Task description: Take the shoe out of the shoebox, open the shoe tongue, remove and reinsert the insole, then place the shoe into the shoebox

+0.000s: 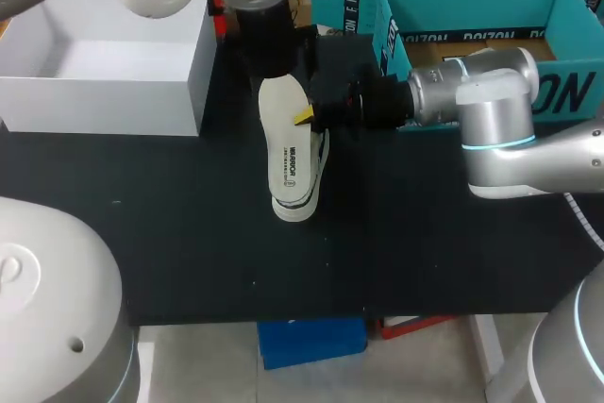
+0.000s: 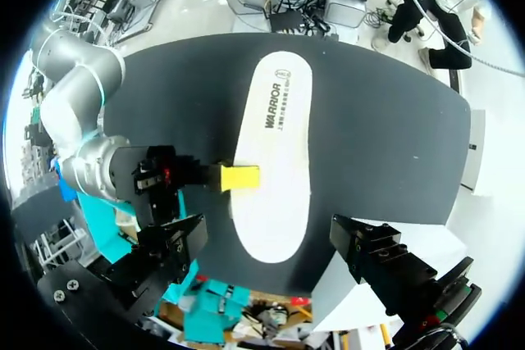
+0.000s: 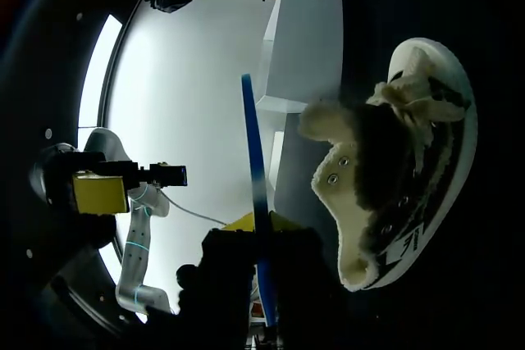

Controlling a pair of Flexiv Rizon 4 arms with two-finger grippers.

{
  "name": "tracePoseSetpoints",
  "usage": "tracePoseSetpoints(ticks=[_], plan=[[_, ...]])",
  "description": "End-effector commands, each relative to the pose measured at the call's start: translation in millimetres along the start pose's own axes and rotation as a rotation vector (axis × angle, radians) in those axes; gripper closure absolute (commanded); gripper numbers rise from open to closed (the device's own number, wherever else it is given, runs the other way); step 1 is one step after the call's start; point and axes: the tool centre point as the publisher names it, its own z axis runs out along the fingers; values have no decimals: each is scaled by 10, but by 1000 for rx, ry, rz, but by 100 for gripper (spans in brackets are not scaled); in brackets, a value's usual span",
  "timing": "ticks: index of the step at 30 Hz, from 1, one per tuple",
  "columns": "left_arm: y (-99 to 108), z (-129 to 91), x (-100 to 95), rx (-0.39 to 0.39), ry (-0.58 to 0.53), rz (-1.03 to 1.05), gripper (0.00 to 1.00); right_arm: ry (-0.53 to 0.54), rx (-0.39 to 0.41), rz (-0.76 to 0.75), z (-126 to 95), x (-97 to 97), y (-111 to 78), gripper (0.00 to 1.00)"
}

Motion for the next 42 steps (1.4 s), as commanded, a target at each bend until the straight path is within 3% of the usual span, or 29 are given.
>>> tracePoseSetpoints(ticks=[1,7,25,32,42], plan=[[183,108,-74,17,9,1,0,0,2,1,10,-7,11,100],[425,205,-105,35,-8,-22,0,0,2,1,10,-7,11,100],[933,246,-85,-37,-2,-23,0,0,2,1,10,-7,11,100],[968,237,-79,-35,-21,-26,0,0,2,1,10,-7,11,100],[636,146,-87,-27,-34,-18,0,0,2,1,10,-7,11,100]])
